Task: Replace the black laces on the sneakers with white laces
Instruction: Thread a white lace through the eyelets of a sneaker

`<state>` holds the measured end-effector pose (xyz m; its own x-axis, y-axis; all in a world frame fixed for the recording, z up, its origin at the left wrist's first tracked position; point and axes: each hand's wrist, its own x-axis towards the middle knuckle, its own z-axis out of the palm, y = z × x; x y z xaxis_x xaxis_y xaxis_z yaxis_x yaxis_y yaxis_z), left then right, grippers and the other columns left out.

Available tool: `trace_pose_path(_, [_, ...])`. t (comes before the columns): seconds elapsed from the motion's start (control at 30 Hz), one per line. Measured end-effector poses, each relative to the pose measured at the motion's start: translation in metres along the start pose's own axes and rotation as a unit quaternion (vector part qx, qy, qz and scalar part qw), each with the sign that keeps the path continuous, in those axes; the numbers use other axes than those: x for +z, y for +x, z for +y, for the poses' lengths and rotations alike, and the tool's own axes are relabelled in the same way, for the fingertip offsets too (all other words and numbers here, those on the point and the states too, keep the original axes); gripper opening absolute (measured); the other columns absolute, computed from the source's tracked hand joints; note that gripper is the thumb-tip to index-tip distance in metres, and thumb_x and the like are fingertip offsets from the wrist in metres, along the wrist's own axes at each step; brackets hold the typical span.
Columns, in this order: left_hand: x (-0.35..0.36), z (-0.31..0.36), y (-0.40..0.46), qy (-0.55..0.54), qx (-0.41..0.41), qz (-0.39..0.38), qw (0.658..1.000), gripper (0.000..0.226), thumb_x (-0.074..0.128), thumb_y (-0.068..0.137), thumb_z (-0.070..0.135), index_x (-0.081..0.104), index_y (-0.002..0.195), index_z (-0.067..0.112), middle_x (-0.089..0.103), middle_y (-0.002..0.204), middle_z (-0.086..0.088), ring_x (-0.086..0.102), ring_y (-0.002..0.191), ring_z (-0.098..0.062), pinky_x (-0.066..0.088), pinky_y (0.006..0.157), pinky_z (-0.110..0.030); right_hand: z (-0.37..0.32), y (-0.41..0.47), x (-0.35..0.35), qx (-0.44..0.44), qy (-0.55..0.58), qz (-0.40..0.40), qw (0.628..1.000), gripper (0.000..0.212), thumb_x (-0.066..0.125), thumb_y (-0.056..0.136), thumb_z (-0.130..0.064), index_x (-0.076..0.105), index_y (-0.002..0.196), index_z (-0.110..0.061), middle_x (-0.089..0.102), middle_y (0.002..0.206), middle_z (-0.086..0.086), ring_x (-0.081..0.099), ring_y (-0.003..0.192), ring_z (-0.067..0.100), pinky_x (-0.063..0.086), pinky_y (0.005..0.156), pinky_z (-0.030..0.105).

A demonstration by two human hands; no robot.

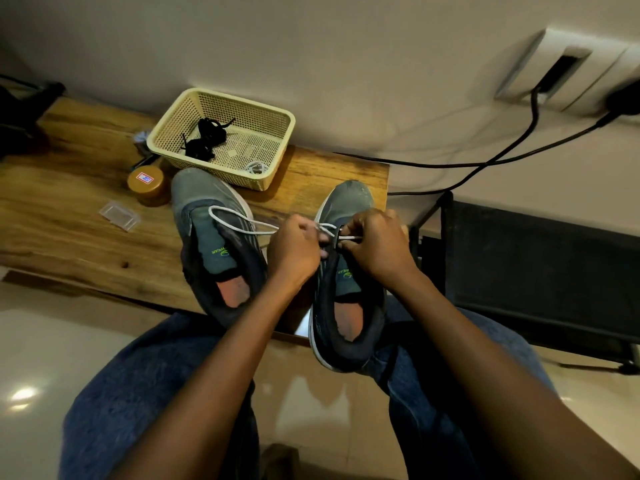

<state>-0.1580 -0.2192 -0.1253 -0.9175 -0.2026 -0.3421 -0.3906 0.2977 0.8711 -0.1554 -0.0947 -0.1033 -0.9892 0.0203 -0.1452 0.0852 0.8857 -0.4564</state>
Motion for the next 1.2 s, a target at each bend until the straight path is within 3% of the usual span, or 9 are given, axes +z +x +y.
trace_pose_path(0.1, [0.000, 0.002, -0.002, -0.071, -0.025, 0.020, 0.997, 0.017, 0.042, 0.101, 0.019, 0.055, 0.105, 0.008, 0.069, 0.088, -0.005, 0.061, 0.057, -0.014, 0.049, 0.057, -0.031, 0.000, -0.001, -0.001, 0.003, -0.001, 0.012, 1.000, 0.005, 0.071, 0.082, -0.024, 0.070, 0.084, -0.019, 0.067, 0.099, 0.007, 0.049, 0.108, 0.030, 0.040, 0.084, 0.037])
trace_pose_path(0.27, [0.008, -0.002, -0.015, -0.023, 0.036, 0.014, 0.999, 0.007, 0.068, 0.087, 0.018, 0.066, 0.080, 0.017, 0.064, 0.071, 0.004, 0.058, 0.065, -0.009, 0.047, 0.069, -0.028, -0.005, -0.004, -0.004, -0.003, -0.013, 0.012, 1.000, 0.009, 0.067, 0.085, -0.025, 0.069, 0.093, -0.020, 0.060, 0.112, 0.006, 0.046, 0.112, 0.029, 0.037, 0.086, 0.036])
trace_pose_path(0.37, [0.010, -0.004, -0.012, -0.063, 0.016, 0.037, 0.997, 0.022, 0.064, 0.089, 0.016, 0.060, 0.069, 0.022, 0.061, 0.064, 0.005, 0.055, 0.059, -0.009, 0.048, 0.068, -0.032, -0.004, -0.009, -0.014, 0.027, -0.016, 0.015, 0.999, 0.037, 0.074, 0.080, -0.033, 0.060, 0.113, -0.023, 0.047, 0.124, 0.005, 0.039, 0.120, 0.027, 0.036, 0.093, 0.038])
trace_pose_path(0.47, [0.013, -0.003, -0.013, -0.153, -0.020, 0.070, 0.986, 0.013, 0.057, 0.095, 0.021, 0.058, 0.084, 0.014, 0.065, 0.074, -0.002, 0.060, 0.060, -0.010, 0.050, 0.069, -0.035, 0.003, -0.020, -0.026, 0.062, 0.010, -0.004, 0.998, 0.062, 0.077, 0.074, -0.042, 0.046, 0.122, -0.019, 0.042, 0.126, 0.008, 0.038, 0.122, 0.026, 0.038, 0.098, 0.039])
trace_pose_path(0.67, [0.015, -0.006, -0.022, -0.070, 0.024, 0.049, 0.996, 0.009, 0.069, 0.086, 0.016, 0.068, 0.076, 0.016, 0.068, 0.074, 0.002, 0.062, 0.069, -0.010, 0.051, 0.073, -0.029, 0.007, -0.031, -0.031, 0.107, 0.089, -0.066, 0.988, 0.051, 0.078, 0.073, -0.043, 0.041, 0.097, -0.017, 0.056, 0.100, 0.003, 0.058, 0.094, 0.023, 0.040, 0.070, 0.029])
trace_pose_path(0.8, [0.018, -0.003, -0.020, -0.236, -0.045, 0.112, 0.964, 0.011, 0.056, 0.096, 0.017, 0.058, 0.087, 0.010, 0.069, 0.078, -0.006, 0.066, 0.064, -0.011, 0.055, 0.064, -0.029, 0.004, -0.030, -0.033, 0.111, 0.093, -0.063, 0.987, 0.048, 0.079, 0.073, -0.040, 0.042, 0.094, -0.016, 0.055, 0.095, 0.003, 0.058, 0.092, 0.024, 0.043, 0.071, 0.030])
trace_pose_path(0.97, [0.021, -0.001, -0.024, -0.097, 0.013, 0.083, 0.992, 0.024, 0.068, 0.087, 0.018, 0.060, 0.066, 0.026, 0.064, 0.066, 0.006, 0.060, 0.064, -0.009, 0.049, 0.069, -0.030, 0.004, -0.028, -0.034, 0.117, 0.099, -0.068, 0.986, 0.049, 0.080, 0.072, -0.038, 0.041, 0.093, -0.017, 0.056, 0.095, 0.004, 0.059, 0.090, 0.024, 0.043, 0.069, 0.030])
trace_pose_path(1.1, [0.019, 0.002, -0.019, -0.266, -0.035, 0.150, 0.952, 0.014, 0.057, 0.094, 0.013, 0.057, 0.080, 0.016, 0.067, 0.076, -0.003, 0.065, 0.059, -0.008, 0.053, 0.062, -0.027, 0.006, -0.027, -0.036, 0.129, 0.121, -0.077, 0.981, 0.054, 0.082, 0.070, -0.039, 0.040, 0.096, -0.016, 0.059, 0.101, 0.006, 0.061, 0.092, 0.024, 0.053, 0.078, 0.039])
trace_pose_path(1.2, [0.020, -0.001, -0.020, -0.190, -0.012, 0.146, 0.971, 0.019, 0.064, 0.090, 0.019, 0.057, 0.073, 0.019, 0.064, 0.068, 0.003, 0.058, 0.059, -0.007, 0.046, 0.061, -0.025, 0.008, -0.026, -0.038, 0.134, 0.135, -0.075, 0.979, 0.062, 0.084, 0.067, -0.038, 0.038, 0.103, -0.015, 0.060, 0.109, 0.010, 0.062, 0.097, 0.027, 0.054, 0.084, 0.045])
